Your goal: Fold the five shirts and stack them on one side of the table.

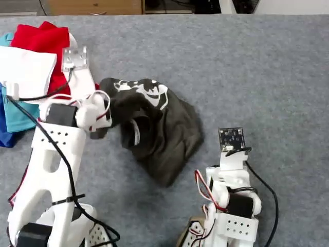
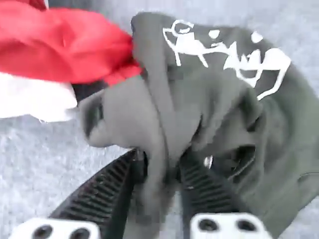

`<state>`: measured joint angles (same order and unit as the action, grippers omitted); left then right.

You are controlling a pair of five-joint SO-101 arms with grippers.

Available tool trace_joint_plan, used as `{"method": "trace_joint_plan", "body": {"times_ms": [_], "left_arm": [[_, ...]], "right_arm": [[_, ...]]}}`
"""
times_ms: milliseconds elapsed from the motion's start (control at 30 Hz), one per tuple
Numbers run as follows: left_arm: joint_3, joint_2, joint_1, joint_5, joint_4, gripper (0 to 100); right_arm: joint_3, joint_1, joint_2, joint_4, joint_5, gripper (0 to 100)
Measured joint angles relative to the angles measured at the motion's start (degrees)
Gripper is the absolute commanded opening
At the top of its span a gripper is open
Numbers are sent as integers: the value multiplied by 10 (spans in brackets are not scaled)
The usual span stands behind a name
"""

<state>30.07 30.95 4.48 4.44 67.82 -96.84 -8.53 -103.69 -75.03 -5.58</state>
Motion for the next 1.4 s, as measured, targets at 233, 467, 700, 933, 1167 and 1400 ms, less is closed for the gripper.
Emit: {"method": "trace_joint_plan", "body": {"times_ms": [233,467,700,933,1167,1400], "left_arm": [[104,0,0,0,-81,247],[144,-25,0,1,-136,245],[140,-123,0,0,-139,243],[116,-151,0,0,-139,243],[114,-153,0,0,-139,243],[114,-155,0,0,-139,243]], "right_arm": [[0,0,0,0,0,5],[0,0,0,0,0,5],[0,0,0,0,0,5],[0,0,0,0,0,5],[0,0,0,0,0,5],[0,0,0,0,0,5]]}}
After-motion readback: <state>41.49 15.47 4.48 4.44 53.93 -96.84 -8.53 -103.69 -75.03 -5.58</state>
